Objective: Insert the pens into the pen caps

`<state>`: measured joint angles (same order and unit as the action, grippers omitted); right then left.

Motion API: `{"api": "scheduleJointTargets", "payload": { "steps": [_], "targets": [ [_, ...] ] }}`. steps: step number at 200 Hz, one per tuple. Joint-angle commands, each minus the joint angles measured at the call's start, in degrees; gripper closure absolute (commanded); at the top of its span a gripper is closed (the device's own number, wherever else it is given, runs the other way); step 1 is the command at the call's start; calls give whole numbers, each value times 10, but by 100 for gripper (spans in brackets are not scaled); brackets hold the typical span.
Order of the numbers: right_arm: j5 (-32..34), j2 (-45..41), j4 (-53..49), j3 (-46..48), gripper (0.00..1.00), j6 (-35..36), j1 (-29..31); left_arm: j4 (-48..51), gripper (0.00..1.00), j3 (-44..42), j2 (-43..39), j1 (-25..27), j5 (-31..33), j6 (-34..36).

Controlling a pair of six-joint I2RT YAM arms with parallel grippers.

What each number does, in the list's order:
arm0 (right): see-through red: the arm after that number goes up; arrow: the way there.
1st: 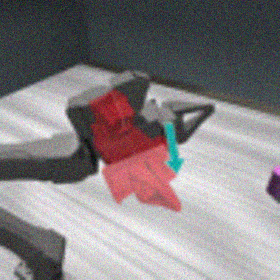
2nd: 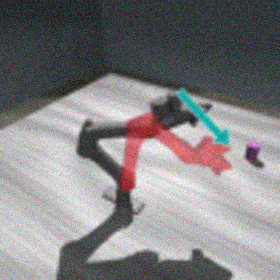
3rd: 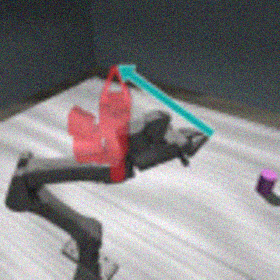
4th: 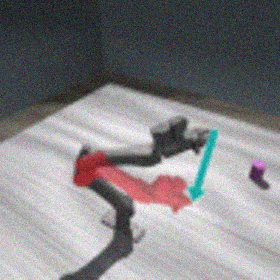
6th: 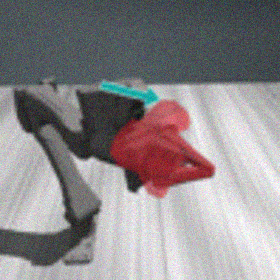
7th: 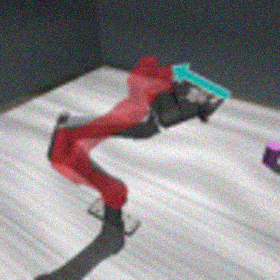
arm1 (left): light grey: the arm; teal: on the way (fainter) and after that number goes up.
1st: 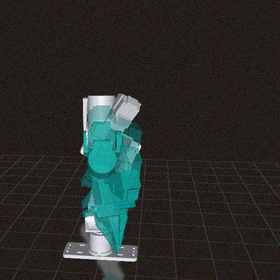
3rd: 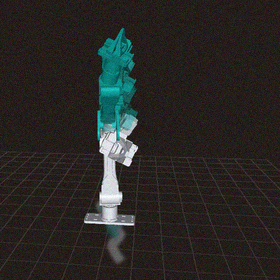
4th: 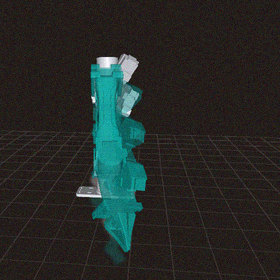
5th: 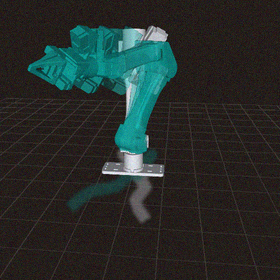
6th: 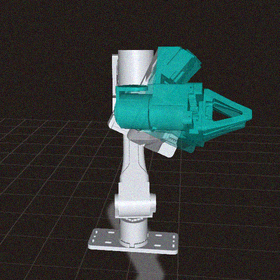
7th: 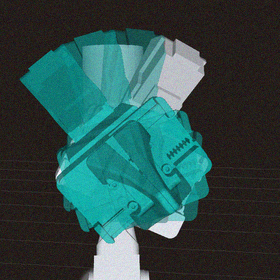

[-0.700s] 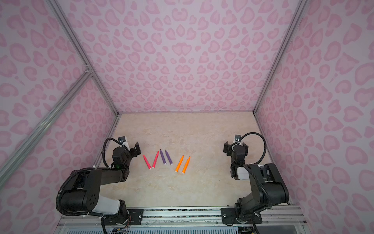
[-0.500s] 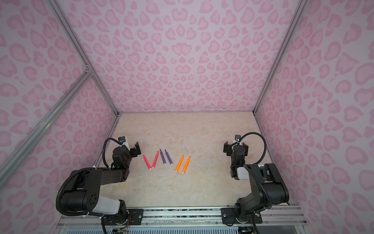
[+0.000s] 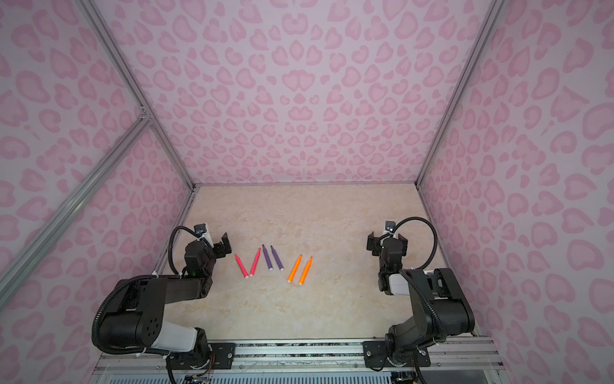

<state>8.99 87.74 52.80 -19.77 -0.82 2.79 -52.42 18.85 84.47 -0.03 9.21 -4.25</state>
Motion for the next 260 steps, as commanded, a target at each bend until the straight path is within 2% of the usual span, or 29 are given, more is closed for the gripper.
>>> {"api": "scheduleJointTargets", "payload": {
  "steps": [1, 143, 153, 163, 171, 179, 193, 205, 223, 237, 250, 260],
  "targets": [
    [8, 3, 18, -2, 0, 3, 0, -35, 2, 1, -1, 0, -2, 7],
    [8, 3, 20, 0, 0, 5, 0, -40, 2, -2, -4, 0, -5, 9],
    [5, -1, 29, 6, 0, 9, 1, 2, 2, 18, -18, 2, -18, 18],
    [14, -9, 58, 19, 0, 14, 6, 88, 2, 52, -44, 10, -26, 31],
    [49, -28, 79, 37, 0, 12, 13, 133, 2, 73, -63, 19, -23, 42],
    [87, -49, 77, 47, 0, 9, 22, 139, 2, 73, -80, 34, -9, 58],
    [160, -107, 21, 53, 0, -14, 36, 102, 2, 47, -115, 64, 38, 72],
    [187, -156, -73, 37, 0, -55, 36, 112, 2, 46, -153, 71, 34, 57],
    [179, -233, -251, -18, 0, -117, 31, 154, 2, 66, -197, 73, 22, 11],
    [169, -276, -390, -63, 0, -223, 29, 208, 2, 91, -236, 73, 8, -42],
    [105, -308, -349, -44, 0, -198, 28, 260, 2, 123, -279, 73, -33, -81],
    [57, -336, -312, -18, 0, -204, 24, 312, 2, 150, -316, 73, -71, -113]
  ]
}}
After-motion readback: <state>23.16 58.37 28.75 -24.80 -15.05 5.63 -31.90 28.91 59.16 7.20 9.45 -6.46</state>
